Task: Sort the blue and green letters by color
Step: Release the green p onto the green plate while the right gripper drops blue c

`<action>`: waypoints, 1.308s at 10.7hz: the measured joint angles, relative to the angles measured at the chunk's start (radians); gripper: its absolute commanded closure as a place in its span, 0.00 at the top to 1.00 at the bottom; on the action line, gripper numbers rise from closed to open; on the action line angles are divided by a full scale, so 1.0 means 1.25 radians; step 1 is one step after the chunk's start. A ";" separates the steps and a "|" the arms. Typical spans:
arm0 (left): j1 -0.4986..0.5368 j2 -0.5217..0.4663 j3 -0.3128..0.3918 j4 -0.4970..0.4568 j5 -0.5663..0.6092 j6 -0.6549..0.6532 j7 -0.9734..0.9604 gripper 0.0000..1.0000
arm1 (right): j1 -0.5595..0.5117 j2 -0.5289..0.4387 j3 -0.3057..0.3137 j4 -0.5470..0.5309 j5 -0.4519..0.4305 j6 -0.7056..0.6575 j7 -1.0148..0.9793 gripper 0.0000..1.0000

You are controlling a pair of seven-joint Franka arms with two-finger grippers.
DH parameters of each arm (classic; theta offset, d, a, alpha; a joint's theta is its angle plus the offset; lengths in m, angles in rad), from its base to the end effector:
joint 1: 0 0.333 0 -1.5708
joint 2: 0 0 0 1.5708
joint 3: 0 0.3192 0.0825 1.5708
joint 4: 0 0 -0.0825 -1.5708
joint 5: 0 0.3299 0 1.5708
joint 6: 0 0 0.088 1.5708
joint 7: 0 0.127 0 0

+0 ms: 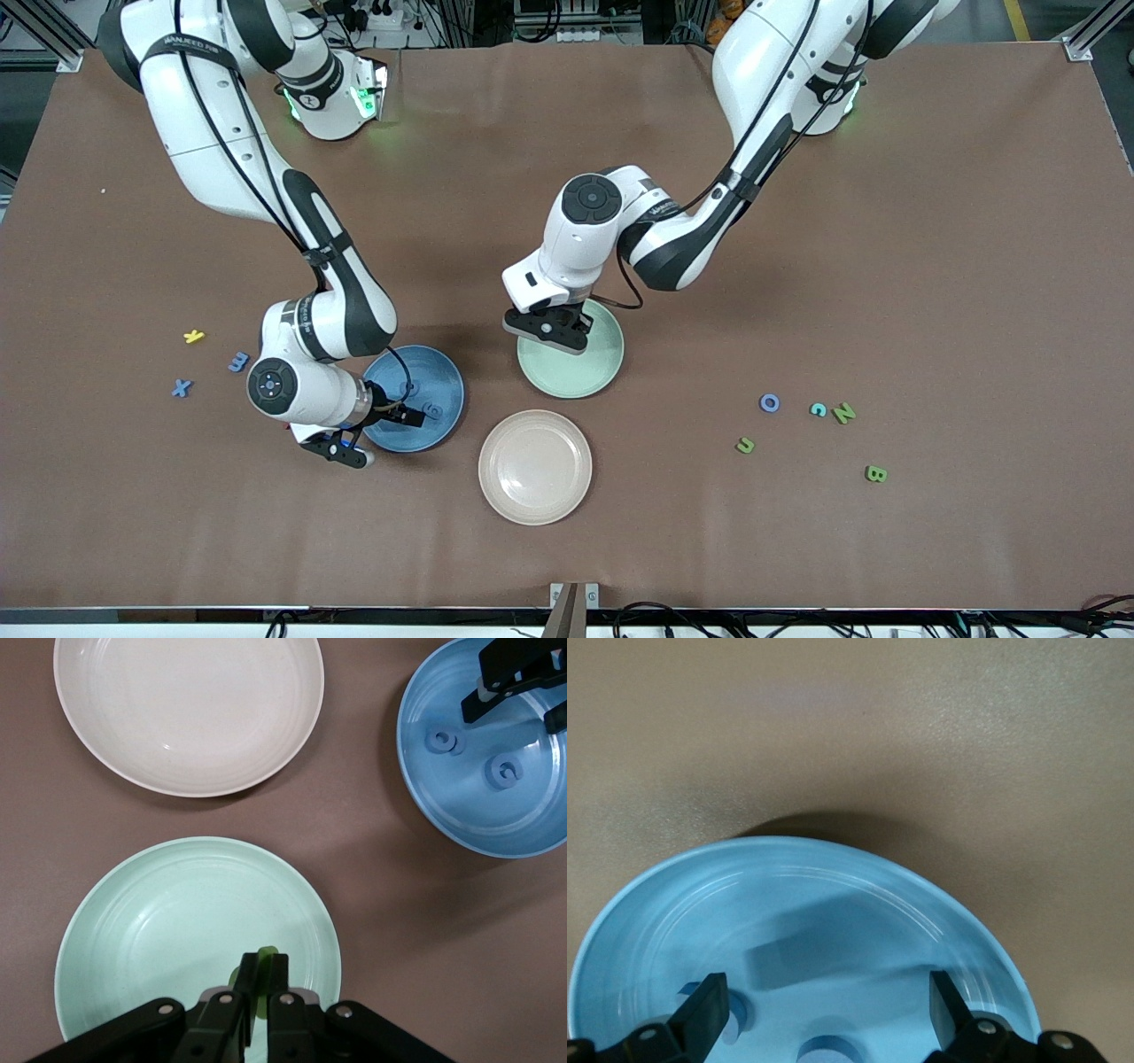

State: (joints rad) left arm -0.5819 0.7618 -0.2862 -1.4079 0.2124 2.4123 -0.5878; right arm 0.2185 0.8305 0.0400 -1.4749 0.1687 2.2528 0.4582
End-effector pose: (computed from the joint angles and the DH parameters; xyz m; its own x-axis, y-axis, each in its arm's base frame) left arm 0.5016 -0.5109 0.3020 0.9331 -0.2869 0.2169 -0.3247 -0.9312 0.1653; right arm 0.6502 0.1745 0.1970 0.9435 -0.3075 -0.1235 -0.3210 -0.9406 -0.1105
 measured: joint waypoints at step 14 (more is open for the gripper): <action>0.004 0.000 0.003 0.002 0.000 0.001 0.000 0.99 | -0.005 0.000 0.002 0.002 -0.003 0.001 -0.032 1.00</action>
State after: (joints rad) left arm -0.5770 0.7616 -0.2830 -1.4057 0.2124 2.4137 -0.5878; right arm 0.2125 0.8305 0.0431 -1.4720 0.1654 2.2539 0.4177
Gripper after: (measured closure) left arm 0.916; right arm 0.000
